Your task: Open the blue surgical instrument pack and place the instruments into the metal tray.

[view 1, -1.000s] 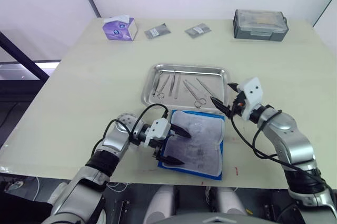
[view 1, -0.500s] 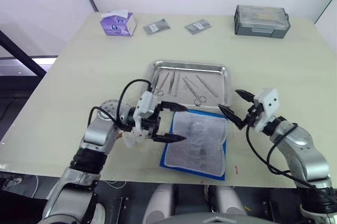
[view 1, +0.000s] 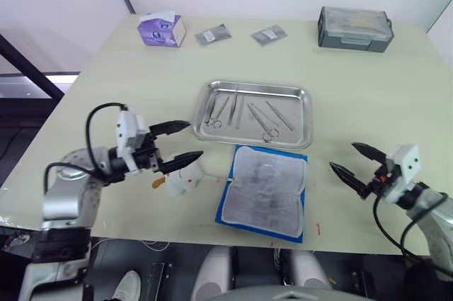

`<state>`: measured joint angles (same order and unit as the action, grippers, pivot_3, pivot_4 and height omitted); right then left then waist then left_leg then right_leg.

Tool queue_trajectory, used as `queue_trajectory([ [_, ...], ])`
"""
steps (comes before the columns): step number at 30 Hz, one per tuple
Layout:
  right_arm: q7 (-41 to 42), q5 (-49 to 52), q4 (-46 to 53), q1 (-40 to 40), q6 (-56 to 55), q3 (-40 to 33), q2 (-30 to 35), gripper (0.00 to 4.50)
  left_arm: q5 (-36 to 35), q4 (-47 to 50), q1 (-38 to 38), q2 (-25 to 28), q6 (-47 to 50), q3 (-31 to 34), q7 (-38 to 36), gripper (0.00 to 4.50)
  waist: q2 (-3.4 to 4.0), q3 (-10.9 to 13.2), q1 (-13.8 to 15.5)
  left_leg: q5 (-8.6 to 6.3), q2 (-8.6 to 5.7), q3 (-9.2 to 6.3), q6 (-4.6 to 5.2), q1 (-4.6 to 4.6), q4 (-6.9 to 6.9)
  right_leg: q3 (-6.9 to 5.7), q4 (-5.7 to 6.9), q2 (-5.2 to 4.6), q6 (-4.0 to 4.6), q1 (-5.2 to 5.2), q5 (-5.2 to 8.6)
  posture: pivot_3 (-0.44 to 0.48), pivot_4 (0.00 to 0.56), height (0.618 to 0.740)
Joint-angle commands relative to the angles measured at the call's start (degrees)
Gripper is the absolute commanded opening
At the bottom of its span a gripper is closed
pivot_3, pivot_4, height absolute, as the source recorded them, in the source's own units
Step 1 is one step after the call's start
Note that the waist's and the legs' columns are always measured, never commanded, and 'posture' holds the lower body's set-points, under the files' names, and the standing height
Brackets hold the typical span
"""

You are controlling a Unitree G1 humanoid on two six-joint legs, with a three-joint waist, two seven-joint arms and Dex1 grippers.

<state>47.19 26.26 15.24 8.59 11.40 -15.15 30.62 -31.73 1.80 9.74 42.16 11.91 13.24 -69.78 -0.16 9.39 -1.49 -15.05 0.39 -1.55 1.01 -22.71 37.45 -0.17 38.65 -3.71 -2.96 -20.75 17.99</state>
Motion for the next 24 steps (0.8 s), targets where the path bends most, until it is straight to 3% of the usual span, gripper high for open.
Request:
queue_trajectory([
  [1,4.6,3.1,-0.3,5.2,-2.4,-5.5,2.2,4.48,-0.3,1.3,-7.2,0.8,0.1,7.9,4.5,4.50,0.01,0.0,0.1,0.01,0.00,0.01,0.01,0.00,0.00,0.01,0.01,0.00,0.01,0.00,0.00,0.000,0.150,0.734],
  [10,11.6,4.9,-5.3,14.8,-6.3,-12.0,4.5,4.48,-2.8,3.3,-20.8,-0.3,3.6,17.5,9.6,4.50,-0.12,0.0,0.9,0.03,0.11,0.18,0.04,0.04,0.02,0.00,-0.03,-0.35,0.10,0.05,-0.06,0.000,0.150,0.734],
  [24,13.4,5.9,-6.8,21.4,-9.9,-16.5,3.8,4.48,0.7,1.6,-25.9,0.2,0.3,17.6,10.0,4.50,-0.16,0.0,1.2,0.03,0.15,0.18,0.04,0.01,-0.02,-0.01,-0.13,-0.42,0.16,0.04,-0.07,0.000,0.150,0.734],
])
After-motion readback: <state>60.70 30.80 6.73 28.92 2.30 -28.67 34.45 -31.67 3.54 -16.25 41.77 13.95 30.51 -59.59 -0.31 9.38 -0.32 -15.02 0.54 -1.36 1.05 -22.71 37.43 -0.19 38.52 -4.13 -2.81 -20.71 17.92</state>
